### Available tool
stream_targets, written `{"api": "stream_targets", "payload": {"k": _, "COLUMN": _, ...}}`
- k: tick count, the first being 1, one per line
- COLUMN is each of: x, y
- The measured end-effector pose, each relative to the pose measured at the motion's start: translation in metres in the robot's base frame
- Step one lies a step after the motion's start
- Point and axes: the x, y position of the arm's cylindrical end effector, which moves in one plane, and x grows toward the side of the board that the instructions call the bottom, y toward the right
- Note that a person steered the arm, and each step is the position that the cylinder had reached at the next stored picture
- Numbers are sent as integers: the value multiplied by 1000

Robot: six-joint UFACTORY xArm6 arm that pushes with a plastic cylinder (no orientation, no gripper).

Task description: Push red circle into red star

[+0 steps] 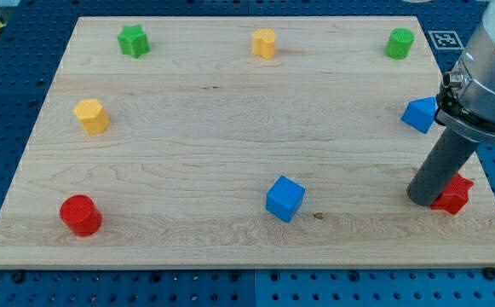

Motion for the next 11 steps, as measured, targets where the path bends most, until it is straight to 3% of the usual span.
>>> {"api": "stream_targets", "payload": {"k": 2, "x": -7, "y": -11}}
{"api": "stream_targets", "payload": {"k": 3, "x": -30, "y": -53}}
{"api": "stream_targets", "payload": {"k": 5, "x": -46, "y": -202}}
{"api": "stream_targets", "payload": {"k": 8, "x": -31, "y": -455}}
{"api": "stream_targets", "payload": {"k": 9, "x": 6, "y": -484}}
{"api": "stream_targets", "payload": {"k": 10, "x": 35, "y": -468}}
{"api": "stream_targets", "payload": {"k": 11, "x": 35, "y": -422}}
